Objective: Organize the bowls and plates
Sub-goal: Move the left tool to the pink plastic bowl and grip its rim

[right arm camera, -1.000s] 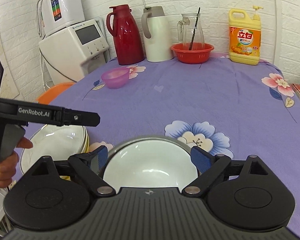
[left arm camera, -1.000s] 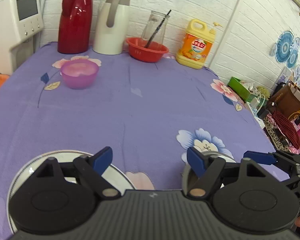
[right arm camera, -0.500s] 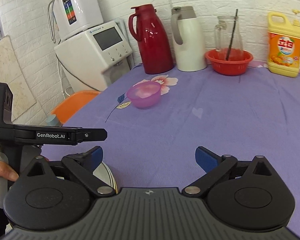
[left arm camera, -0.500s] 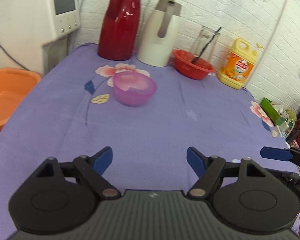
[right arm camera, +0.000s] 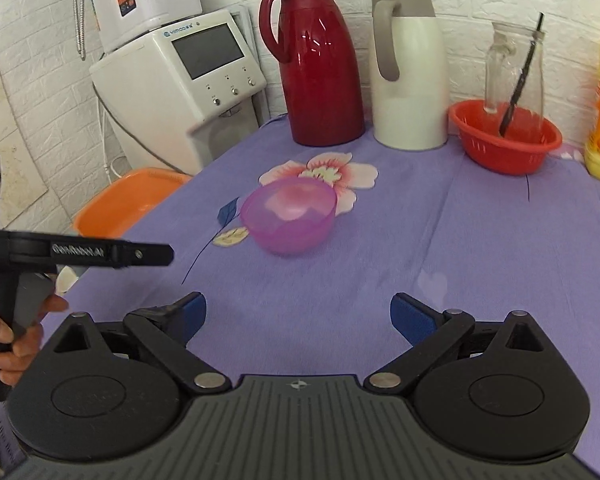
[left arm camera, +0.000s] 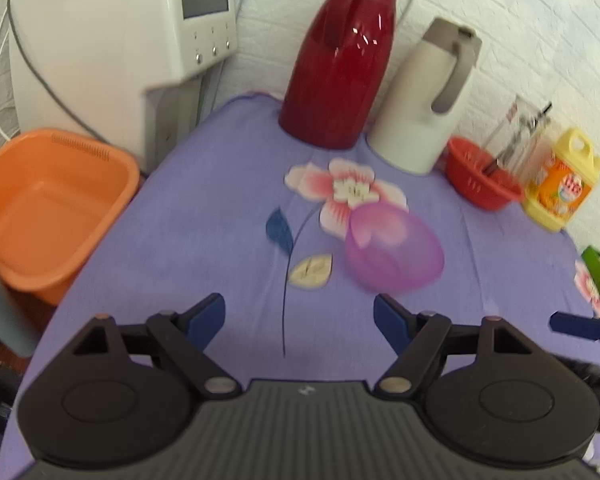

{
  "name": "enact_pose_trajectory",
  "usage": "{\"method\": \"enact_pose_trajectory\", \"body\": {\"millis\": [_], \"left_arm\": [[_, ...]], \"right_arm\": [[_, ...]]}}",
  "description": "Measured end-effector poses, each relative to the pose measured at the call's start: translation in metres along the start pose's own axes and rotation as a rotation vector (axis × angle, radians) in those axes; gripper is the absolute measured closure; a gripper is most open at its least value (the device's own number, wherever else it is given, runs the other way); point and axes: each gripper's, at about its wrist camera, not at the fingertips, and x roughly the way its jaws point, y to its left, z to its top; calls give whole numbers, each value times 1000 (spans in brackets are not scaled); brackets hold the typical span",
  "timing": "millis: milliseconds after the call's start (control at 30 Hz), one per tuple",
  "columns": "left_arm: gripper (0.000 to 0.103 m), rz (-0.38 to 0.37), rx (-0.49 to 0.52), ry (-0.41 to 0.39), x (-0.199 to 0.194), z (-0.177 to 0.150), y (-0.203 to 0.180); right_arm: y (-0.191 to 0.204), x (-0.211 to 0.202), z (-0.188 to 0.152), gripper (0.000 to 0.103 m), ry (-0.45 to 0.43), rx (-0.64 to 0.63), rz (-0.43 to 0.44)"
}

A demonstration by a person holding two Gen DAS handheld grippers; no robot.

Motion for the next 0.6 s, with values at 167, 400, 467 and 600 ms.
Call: {"method": "enact_pose_trajectory", "body": {"millis": [167,400,467,600], "left_arm": [[27,-40,32,17,34,29,-11],[27,-12,3,112,99,36,-19],[27,-17,-21,124,111,39,-18],[29,-20,-9,115,120,41,-22]], "right_arm": [[-5,41,29,0,6,-34,-45],[-14,98,44,0,64,-104,-140],[-16,110,45,0,73,-123,-154],[-14,126,43,0,85,-171,-168]]}}
